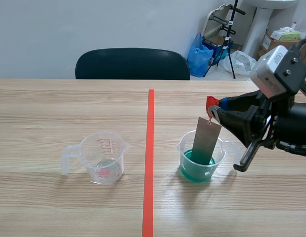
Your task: Do the redox reaction experiment
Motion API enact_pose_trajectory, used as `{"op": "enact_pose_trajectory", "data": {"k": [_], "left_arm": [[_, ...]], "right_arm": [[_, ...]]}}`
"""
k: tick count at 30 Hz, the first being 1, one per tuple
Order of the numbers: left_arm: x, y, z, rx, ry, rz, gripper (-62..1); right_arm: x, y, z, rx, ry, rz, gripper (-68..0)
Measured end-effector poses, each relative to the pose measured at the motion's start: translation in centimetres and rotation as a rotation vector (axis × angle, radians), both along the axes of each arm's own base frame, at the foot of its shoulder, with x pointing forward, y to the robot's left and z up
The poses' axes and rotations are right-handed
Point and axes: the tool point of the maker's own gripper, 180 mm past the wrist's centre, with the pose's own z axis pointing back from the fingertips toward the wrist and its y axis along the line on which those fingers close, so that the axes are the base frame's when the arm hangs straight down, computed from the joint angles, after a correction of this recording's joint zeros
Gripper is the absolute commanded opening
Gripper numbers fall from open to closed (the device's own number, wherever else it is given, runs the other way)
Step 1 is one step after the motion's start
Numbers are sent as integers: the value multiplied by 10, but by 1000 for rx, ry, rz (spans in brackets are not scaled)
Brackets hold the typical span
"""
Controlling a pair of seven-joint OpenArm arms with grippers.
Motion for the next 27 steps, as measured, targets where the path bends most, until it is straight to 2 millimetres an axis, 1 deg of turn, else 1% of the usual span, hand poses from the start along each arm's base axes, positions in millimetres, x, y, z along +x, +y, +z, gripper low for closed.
{"op": "enact_pose_trajectory", "data": {"k": [7, 9, 12, 19, 22, 27], "left_arm": [[0, 0, 0, 0, 0, 0, 14], [0, 0, 0, 0, 0, 0, 14], [0, 0, 0, 0, 0, 0, 14], [0, 0, 0, 0, 0, 0, 14], [0, 0, 0, 0, -1, 0, 14], [0, 0, 0, -1, -2, 0, 14]], "right_arm": [[0, 0, 0, 0, 0, -1, -669], [2, -3, 2, -3, -6, -7, -669], [6, -9, 10, -8, -31, -23, -669], [6, -4, 24, 22, -19, -30, -669], [9, -6, 33, 34, -23, -45, -669], [11, -10, 42, 25, -20, -66, -669]]}}
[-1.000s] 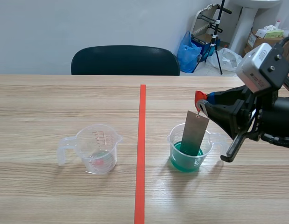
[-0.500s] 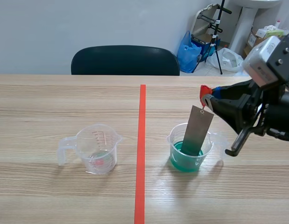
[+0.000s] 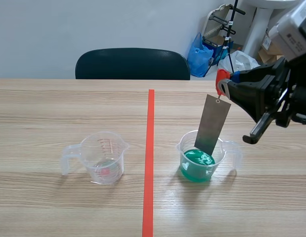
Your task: Do the redox reaction experiment
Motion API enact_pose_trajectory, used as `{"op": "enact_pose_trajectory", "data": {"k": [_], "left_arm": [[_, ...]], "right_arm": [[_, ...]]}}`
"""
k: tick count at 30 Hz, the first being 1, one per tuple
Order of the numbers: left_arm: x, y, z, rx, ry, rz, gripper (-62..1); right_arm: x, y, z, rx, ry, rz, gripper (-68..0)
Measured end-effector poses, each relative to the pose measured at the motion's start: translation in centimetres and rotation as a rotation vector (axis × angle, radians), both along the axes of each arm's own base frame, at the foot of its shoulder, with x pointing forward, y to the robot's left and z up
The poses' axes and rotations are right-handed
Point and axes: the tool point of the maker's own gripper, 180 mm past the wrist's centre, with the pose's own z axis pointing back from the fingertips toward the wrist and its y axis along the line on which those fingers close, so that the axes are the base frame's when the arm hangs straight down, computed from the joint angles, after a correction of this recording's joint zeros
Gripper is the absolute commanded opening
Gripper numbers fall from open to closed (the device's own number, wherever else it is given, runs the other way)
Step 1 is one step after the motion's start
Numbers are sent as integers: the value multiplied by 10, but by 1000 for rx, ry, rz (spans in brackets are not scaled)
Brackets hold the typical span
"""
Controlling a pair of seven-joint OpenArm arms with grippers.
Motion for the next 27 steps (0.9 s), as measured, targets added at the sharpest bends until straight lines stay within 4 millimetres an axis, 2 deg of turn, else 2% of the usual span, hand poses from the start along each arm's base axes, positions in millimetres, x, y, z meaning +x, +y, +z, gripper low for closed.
{"op": "enact_pose_trajectory", "data": {"k": [10, 27], "left_arm": [[0, 0, 0, 0, 0, 0, 14], [0, 0, 0, 0, 0, 0, 14]], "right_arm": [[-10, 4, 32, 18, -39, 1, -669], [-21, 15, 51, 21, 10, 20, -669]]}}
